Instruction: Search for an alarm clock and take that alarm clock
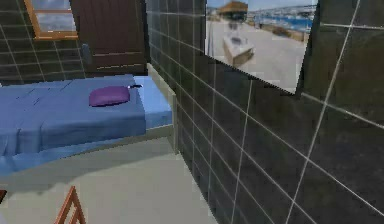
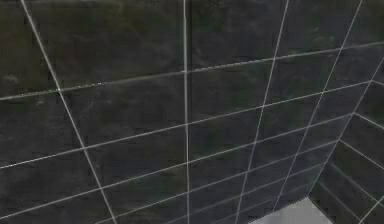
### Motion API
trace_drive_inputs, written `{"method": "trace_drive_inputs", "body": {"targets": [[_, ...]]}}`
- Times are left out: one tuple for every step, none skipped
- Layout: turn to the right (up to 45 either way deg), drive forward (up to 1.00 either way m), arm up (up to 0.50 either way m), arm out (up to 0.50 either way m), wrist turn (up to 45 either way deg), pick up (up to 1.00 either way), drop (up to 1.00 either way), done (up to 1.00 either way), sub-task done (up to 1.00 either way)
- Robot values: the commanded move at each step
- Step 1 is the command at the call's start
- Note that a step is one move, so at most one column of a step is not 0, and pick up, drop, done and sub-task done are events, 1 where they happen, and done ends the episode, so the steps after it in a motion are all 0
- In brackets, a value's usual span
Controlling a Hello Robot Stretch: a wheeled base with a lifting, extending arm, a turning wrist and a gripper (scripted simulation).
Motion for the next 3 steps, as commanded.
{"method": "trace_drive_inputs", "body": {"targets": [[0.0,0.45,0.00,0.00,0.0,0.00,0.00,0.00,0.00],[-42.0,0.00,0.00,0.00,0.0,0.00,0.00,0.00,0.00],[0.0,0.65,0.00,0.00,0.0,0.00,0.00,0.00,0.00]]}}
